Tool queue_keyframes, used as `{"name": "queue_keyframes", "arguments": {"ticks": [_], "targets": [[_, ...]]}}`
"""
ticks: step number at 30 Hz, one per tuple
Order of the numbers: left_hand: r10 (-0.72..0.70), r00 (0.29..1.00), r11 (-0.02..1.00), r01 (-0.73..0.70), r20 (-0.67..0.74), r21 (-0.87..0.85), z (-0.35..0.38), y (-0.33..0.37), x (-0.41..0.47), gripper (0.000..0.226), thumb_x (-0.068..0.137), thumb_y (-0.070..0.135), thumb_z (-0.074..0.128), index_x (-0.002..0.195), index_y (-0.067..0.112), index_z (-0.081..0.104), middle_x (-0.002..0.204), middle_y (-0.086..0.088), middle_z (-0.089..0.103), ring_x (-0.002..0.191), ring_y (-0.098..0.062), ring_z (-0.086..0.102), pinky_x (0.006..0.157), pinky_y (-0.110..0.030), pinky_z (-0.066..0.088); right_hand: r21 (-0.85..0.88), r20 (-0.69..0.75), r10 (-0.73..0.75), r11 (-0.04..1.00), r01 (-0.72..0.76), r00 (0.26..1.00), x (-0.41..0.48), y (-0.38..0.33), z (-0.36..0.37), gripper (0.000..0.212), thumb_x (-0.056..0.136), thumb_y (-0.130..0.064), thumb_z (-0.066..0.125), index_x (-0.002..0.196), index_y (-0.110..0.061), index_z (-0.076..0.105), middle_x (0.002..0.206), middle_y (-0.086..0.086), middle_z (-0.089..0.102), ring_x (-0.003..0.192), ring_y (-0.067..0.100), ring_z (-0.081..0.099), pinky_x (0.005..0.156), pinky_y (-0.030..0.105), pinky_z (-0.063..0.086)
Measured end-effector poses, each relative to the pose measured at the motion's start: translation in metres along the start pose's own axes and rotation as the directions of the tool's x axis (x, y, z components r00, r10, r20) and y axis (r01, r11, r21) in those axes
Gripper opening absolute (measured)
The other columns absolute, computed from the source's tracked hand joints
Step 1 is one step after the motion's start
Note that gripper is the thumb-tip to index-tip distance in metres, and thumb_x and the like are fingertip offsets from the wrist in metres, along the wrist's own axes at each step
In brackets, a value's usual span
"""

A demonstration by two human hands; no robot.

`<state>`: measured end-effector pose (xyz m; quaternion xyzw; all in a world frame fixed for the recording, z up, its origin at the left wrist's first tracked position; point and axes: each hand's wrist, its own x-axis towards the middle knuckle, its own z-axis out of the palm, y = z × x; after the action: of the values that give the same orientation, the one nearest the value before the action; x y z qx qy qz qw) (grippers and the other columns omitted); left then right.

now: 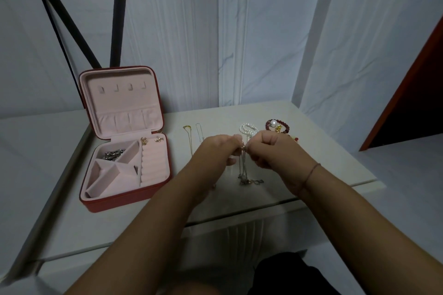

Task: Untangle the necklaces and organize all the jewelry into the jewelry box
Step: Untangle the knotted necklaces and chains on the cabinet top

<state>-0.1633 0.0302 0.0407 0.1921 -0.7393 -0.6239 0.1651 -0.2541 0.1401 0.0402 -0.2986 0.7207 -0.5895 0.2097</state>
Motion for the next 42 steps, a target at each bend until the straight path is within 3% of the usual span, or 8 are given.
{"name": "queue_keyframes", "arguments": {"ticks": [4, 14, 20, 25, 31, 35, 38, 42], "targets": [[-0.002, 0.999, 0.968, 0.015, 0.053, -0.250, 0.000, -0.001, 0.004, 0.027, 0.098, 0.022, 0.047, 0.080, 0.016, 0.066, 0.069, 0.010, 0.063, 0.067, -0.002, 0.054, 0.067, -0.023, 0.039, 0.008, 0.106, 0.005, 1.000, -0.006, 0.994, -0.002, 0.004, 0.003, 0.016, 0.084, -0.003, 0.056, 0.070, -0.009, 0.059, 0.057, -0.001, 0.051, 0.048, 0.005, 0.043, 0.053, 0.018, 0.039], [-0.138, 0.987, 0.922, 0.158, 0.081, -0.355, -0.002, -0.007, 0.008, 0.017, 0.091, 0.026, 0.059, 0.077, 0.018, 0.062, 0.069, 0.009, 0.058, 0.065, -0.004, 0.047, 0.060, -0.023, 0.030, -0.013, 0.078, 0.017, 1.000, -0.017, 0.997, -0.001, 0.007, 0.002, 0.015, 0.084, -0.003, 0.056, 0.070, -0.009, 0.059, 0.060, 0.001, 0.053, 0.051, 0.006, 0.045, 0.054, 0.019, 0.041], [-0.101, 0.991, 0.952, 0.121, 0.083, -0.281, -0.002, -0.006, 0.008, 0.015, 0.089, 0.021, 0.060, 0.095, 0.013, 0.072, 0.066, 0.008, 0.052, 0.060, -0.004, 0.038, 0.054, -0.019, 0.027, -0.035, 0.084, 0.017, 0.999, -0.014, 0.996, -0.002, 0.004, 0.005, 0.018, 0.084, -0.005, 0.056, 0.066, -0.011, 0.057, 0.057, -0.001, 0.052, 0.048, 0.003, 0.045, 0.052, 0.016, 0.041], [0.000, 0.987, 0.998, 0.011, 0.161, -0.068, -0.006, -0.002, 0.009, 0.033, 0.092, 0.013, 0.048, 0.114, 0.027, 0.069, 0.066, 0.006, 0.047, 0.066, -0.008, 0.038, 0.063, -0.025, 0.030, -0.032, 0.106, 0.026, 0.999, -0.022, 0.994, -0.004, 0.005, 0.002, 0.012, 0.084, -0.007, 0.057, 0.073, -0.009, 0.061, 0.059, -0.003, 0.054, 0.051, 0.003, 0.047, 0.054, 0.017, 0.043], [0.051, 0.967, 0.999, -0.054, 0.249, 0.006, -0.013, 0.006, 0.011, 0.036, 0.089, 0.016, 0.048, 0.111, 0.034, 0.070, 0.077, 0.003, 0.055, 0.071, -0.008, 0.039, 0.067, -0.026, 0.031, 0.106, 0.126, 0.101, 0.988, -0.114, 0.987, -0.003, 0.004, -0.001, 0.019, 0.088, -0.015, 0.058, 0.075, -0.019, 0.070, 0.074, 0.000, 0.059, 0.067, 0.008, 0.053, 0.067, 0.024, 0.045], [0.059, 0.973, 0.996, -0.073, 0.223, 0.055, -0.015, 0.011, 0.011, 0.035, 0.093, 0.016, 0.045, 0.111, 0.033, 0.070, 0.062, 0.012, 0.050, 0.071, -0.007, 0.043, 0.069, -0.027, 0.031, 0.121, 0.103, 0.078, 0.989, -0.090, 0.992, -0.004, 0.004, -0.004, 0.020, 0.090, -0.017, 0.059, 0.077, -0.018, 0.073, 0.074, -0.001, 0.060, 0.067, 0.008, 0.051, 0.068, 0.022, 0.044], [0.057, 0.976, 0.994, -0.075, 0.209, 0.081, -0.016, 0.014, 0.010, 0.032, 0.095, 0.016, 0.045, 0.113, 0.025, 0.069, 0.062, 0.019, 0.057, 0.079, -0.007, 0.050, 0.077, -0.030, 0.036, 0.148, 0.091, 0.075, 0.985, -0.088, 0.993, -0.006, 0.004, -0.004, 0.016, 0.091, -0.016, 0.058, 0.083, -0.014, 0.073, 0.076, 0.000, 0.061, 0.069, 0.008, 0.051, 0.070, 0.022, 0.042], [0.061, 0.978, 0.997, -0.067, 0.198, 0.025, -0.015, 0.012, 0.008, 0.028, 0.096, 0.017, 0.049, 0.113, 0.026, 0.069, 0.060, 0.009, 0.051, 0.080, -0.009, 0.055, 0.097, -0.036, 0.041, 0.284, 0.110, 0.100, 0.950, -0.128, 0.989, -0.007, -0.003, -0.006, 0.019, 0.095, -0.015, 0.050, 0.081, -0.016, 0.063, 0.076, -0.005, 0.065, 0.075, 0.005, 0.060, 0.082, 0.029, 0.040]]}}
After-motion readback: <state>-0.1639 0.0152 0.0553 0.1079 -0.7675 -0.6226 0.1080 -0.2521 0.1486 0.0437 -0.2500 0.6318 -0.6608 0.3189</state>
